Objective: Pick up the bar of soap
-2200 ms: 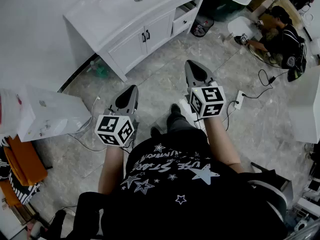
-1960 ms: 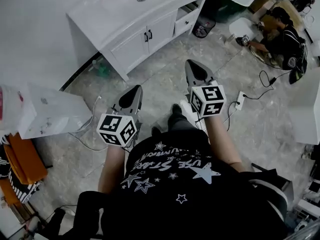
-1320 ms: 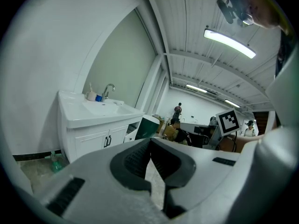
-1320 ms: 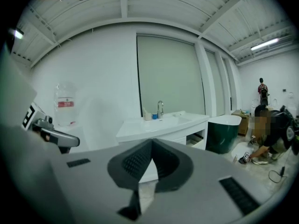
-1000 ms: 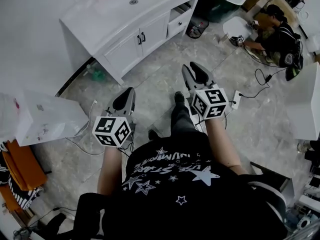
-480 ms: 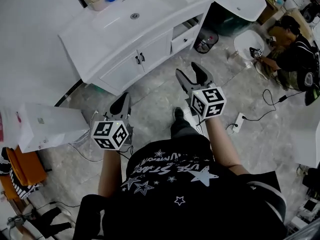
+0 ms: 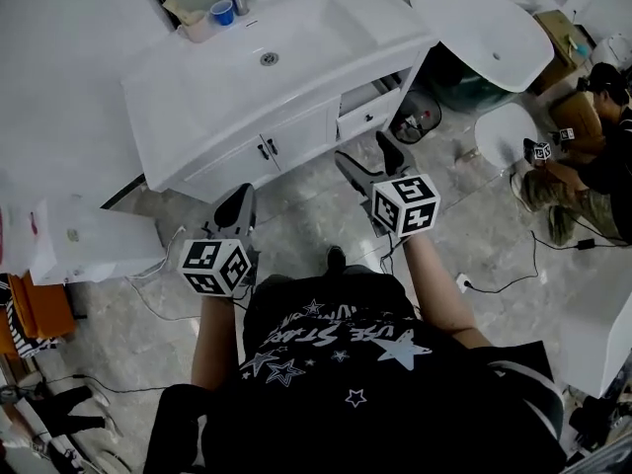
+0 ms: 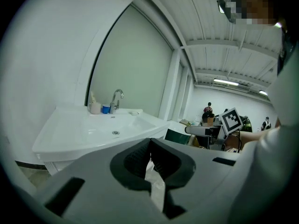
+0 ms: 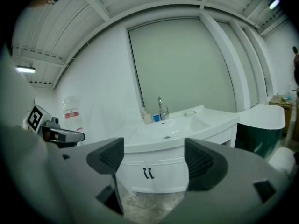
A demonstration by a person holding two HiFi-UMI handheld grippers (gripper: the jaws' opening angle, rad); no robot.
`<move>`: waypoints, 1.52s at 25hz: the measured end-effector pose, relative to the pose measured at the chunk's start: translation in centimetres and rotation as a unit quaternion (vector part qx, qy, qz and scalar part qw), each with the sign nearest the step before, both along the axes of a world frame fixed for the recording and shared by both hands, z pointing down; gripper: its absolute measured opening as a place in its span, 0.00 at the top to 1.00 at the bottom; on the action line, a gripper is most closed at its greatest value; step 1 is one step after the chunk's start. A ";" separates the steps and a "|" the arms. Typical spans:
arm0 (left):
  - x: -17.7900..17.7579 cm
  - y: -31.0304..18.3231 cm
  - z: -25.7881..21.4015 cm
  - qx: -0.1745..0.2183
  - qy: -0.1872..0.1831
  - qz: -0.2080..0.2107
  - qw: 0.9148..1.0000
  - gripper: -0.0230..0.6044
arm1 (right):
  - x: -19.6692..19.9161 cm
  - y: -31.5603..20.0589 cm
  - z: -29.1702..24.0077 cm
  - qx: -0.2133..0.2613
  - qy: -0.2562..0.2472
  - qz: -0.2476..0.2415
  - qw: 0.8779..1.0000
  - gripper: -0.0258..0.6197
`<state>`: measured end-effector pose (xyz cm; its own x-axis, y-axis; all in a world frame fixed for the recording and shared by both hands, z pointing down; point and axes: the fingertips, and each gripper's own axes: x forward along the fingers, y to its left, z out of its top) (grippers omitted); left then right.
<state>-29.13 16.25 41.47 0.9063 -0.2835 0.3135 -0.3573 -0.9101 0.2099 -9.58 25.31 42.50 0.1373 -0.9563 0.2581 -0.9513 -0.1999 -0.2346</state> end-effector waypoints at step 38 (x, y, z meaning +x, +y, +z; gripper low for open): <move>20.2 -28.2 1.3 -0.037 0.009 -0.061 0.997 0.95 | 19.8 -29.7 1.1 -0.076 0.014 -0.065 0.995 0.36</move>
